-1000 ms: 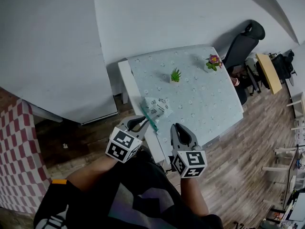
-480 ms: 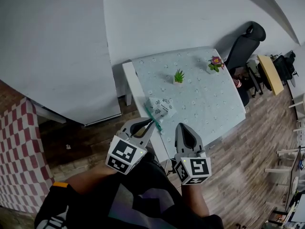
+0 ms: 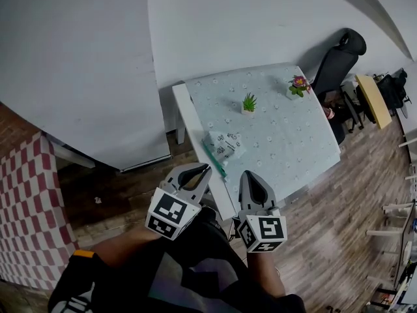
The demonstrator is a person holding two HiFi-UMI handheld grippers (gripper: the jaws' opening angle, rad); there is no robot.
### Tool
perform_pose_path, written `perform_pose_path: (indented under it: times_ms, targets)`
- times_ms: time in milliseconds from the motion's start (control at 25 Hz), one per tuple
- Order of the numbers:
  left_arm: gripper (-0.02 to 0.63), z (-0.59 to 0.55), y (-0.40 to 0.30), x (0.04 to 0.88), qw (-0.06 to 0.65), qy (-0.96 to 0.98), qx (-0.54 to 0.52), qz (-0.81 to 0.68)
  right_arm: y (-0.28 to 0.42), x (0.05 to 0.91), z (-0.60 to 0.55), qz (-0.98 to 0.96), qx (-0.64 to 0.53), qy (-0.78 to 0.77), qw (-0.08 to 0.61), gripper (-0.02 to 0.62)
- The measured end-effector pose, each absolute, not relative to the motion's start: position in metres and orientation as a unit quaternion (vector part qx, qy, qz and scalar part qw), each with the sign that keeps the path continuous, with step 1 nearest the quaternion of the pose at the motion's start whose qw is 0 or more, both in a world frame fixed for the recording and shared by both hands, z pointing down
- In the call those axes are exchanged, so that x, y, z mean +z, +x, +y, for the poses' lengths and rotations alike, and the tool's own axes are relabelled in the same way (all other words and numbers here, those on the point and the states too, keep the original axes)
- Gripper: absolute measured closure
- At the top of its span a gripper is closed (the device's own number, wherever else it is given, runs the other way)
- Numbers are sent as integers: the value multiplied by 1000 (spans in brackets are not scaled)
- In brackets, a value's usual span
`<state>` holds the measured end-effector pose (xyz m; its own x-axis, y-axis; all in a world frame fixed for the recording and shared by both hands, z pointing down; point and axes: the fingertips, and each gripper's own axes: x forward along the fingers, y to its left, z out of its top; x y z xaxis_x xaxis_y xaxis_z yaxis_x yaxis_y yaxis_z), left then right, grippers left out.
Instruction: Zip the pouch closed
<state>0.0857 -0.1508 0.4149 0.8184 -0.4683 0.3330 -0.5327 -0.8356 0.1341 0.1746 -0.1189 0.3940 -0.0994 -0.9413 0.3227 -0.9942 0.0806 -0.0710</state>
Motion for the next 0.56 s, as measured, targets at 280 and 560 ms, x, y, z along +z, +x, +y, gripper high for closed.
perform_pose_path:
  times_ms: [280,560]
  targets:
    - [584,-149,80,419,106,948,152,-257,169,404,-115,-722,147,670,93,581]
    - [584,-152,75,419,106,949,153,-255,163,408,-118,-719,152,671,100,581]
